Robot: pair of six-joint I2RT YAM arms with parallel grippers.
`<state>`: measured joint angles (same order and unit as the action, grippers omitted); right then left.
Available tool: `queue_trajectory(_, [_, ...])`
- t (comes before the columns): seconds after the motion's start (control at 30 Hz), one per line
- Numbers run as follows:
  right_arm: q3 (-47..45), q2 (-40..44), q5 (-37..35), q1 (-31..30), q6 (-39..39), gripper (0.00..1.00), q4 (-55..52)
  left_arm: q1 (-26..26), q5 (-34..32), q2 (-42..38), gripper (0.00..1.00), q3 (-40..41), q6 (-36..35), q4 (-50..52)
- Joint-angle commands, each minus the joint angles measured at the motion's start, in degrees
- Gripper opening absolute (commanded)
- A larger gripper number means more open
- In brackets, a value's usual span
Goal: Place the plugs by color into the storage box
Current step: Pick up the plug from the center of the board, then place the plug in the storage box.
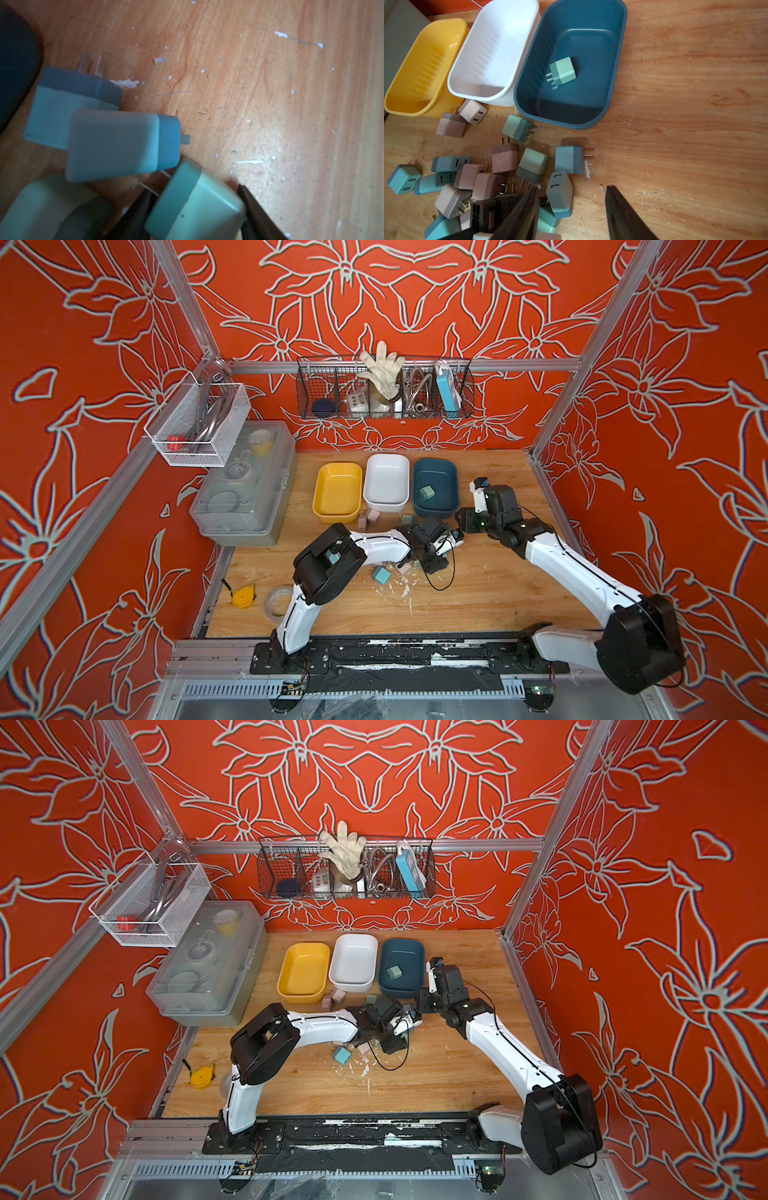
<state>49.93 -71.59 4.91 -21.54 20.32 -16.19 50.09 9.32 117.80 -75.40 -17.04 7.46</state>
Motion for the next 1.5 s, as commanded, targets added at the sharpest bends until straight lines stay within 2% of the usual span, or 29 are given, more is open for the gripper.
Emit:
queue_trajectory(0.0, [-2.2,1.2,-2.0,-0.2,0.5,0.56,1.4,0.0,0.6,-1.0,0.44,1.0,-0.4,3.1])
queue_trajectory(0.13, [-3.4,2.7,-4.5,0.1,0.1,0.57,2.3,0.0,0.6,-2.0,0.41,0.3,0.5,4.1])
queue_trajectory(0.37, [-6.0,6.9,-7.6,0.5,-0.3,0.57,3.9,-0.2,2.2,-4.5,0.40,3.0,2.2,0.2])
queue_trajectory(0.63, [-7.0,7.7,-6.9,0.8,0.3,0.57,5.2,-0.6,2.7,-6.9,0.35,4.9,4.5,-1.6])
queue_trajectory(0.83, [-7.1,8.1,-6.5,0.8,0.5,0.57,5.3,-1.4,4.4,-12.3,0.32,7.5,7.4,-4.7])
queue_trajectory(1.0, [-7.3,7.3,-2.4,0.8,0.2,0.57,7.1,-3.8,6.4,-17.8,0.28,11.6,11.8,-8.2])
queue_trajectory(1.17, [-7.3,5.8,0.1,0.8,0.4,0.57,8.1,-8.2,9.2,-21.6,0.22,13.7,16.9,-10.5])
queue_trajectory(1.37, [-7.3,4.4,2.4,0.8,0.4,0.57,9.1,-11.6,10.1,-20.6,0.10,11.6,18.8,-9.2])
queue_trajectory(1.47, [-7.2,4.4,2.5,0.8,0.3,0.57,9.2,-12.4,9.8,-19.5,0.09,10.8,19.2,-9.5])
